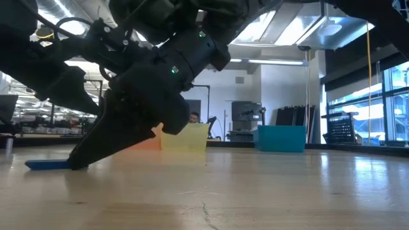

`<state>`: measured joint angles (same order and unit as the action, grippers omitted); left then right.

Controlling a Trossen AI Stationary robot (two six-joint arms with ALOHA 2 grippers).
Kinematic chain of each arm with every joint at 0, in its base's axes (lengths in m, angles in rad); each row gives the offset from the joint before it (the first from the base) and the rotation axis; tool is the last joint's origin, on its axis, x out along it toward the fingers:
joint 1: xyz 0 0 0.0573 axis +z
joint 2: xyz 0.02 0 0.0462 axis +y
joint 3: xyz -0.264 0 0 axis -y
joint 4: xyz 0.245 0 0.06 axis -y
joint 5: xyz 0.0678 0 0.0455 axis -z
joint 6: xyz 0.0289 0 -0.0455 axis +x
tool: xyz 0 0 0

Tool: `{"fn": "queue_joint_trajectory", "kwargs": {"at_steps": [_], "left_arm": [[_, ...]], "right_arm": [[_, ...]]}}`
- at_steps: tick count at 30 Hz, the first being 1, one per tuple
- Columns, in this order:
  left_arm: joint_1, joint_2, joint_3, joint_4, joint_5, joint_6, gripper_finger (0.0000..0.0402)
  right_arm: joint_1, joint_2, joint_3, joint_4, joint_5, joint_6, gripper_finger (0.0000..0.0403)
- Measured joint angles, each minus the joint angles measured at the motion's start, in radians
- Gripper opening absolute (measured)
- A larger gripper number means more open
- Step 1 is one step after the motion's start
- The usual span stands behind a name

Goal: Sort crayons/erasers/pens/pencils in bins
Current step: Put the blue eraser into the blue bin

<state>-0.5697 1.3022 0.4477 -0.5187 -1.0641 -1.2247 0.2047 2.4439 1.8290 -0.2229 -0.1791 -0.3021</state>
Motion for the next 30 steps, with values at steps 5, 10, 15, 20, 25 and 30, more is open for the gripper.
{"fn": "queue_joint_trajectory", "kwargs": {"at_steps": [5,10,15,20,25,30], "left_arm": [[0.0,0.0,0.0,0.005,0.0,0.0,0.011],[0.0,0.0,0.0,0.007,0.002,0.0,0.011],[0.0,0.0,0.0,0.007,0.005,0.001,0.011],[0.0,0.0,0.0,0.007,0.006,0.004,0.011],[0.0,0.0,0.0,0.006,0.008,0.005,0.011],[0.0,0.0,0.0,0.005,0.011,0.005,0.011]], "right_arm": [[-0.034,0.003,-0.002,0.0,-0.024,0.085,0.0154],[-0.05,0.003,-0.002,-0.007,-0.023,0.089,0.0076],[-0.05,0.003,-0.002,-0.006,-0.049,0.089,0.0011],[-0.048,-0.003,-0.003,-0.001,-0.032,0.093,0.0007],[-0.04,-0.026,0.0,0.037,0.109,0.089,0.0004],[-0.036,-0.034,0.045,0.039,0.199,0.061,0.0003]]}}
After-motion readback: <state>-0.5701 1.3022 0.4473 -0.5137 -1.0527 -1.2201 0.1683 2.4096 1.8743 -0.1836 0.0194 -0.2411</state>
